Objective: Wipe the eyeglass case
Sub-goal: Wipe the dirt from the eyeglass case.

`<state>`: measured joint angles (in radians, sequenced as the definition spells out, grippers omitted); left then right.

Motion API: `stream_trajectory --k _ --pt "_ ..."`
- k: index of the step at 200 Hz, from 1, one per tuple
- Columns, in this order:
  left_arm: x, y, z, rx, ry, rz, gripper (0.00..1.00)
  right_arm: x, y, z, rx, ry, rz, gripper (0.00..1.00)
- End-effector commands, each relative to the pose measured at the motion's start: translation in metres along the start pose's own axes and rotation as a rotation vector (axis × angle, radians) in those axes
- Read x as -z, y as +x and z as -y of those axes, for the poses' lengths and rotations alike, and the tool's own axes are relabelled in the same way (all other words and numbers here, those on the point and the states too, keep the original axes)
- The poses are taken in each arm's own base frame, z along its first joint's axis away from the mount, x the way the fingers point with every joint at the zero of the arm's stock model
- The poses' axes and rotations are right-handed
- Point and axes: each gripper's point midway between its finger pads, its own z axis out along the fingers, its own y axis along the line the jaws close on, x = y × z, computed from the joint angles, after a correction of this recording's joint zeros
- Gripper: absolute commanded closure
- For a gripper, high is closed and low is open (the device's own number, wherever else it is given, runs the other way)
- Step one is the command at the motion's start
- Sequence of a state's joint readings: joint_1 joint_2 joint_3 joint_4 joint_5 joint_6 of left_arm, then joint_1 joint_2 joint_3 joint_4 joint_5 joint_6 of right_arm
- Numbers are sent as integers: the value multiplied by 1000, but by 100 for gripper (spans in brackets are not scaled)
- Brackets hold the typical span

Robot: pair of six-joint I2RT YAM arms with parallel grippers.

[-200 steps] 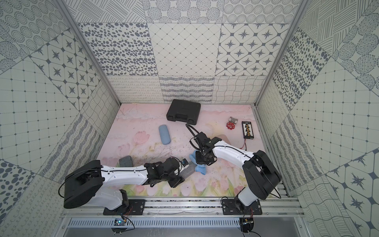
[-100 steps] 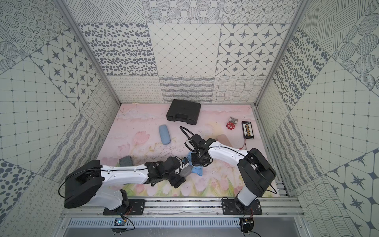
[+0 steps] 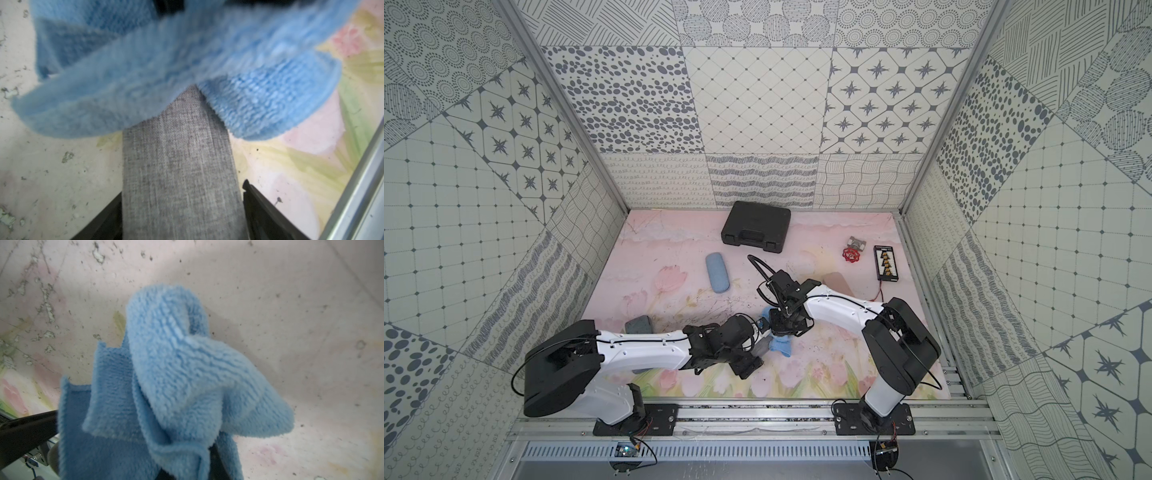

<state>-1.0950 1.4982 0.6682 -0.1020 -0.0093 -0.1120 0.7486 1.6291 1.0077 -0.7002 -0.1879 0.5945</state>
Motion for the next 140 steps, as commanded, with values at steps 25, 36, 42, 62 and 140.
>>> stream_trajectory --k 25,36,42,62,140 --pt "8 7 0 -22 -3 -7 22 25 2 14 -9 21 33 100" --pt "13 9 -1 -4 -2 -4 17 26 1 19 -3 50 28 100" --pt "16 10 0 2 2 -1 17 26 1 19 0 54 24 100" --pt "22 14 1 22 14 7 18 27 -2 13 -2 27 27 100" --pt "17 34 4 103 26 -61 37 55 -1 -19 -91 -122 91 100"
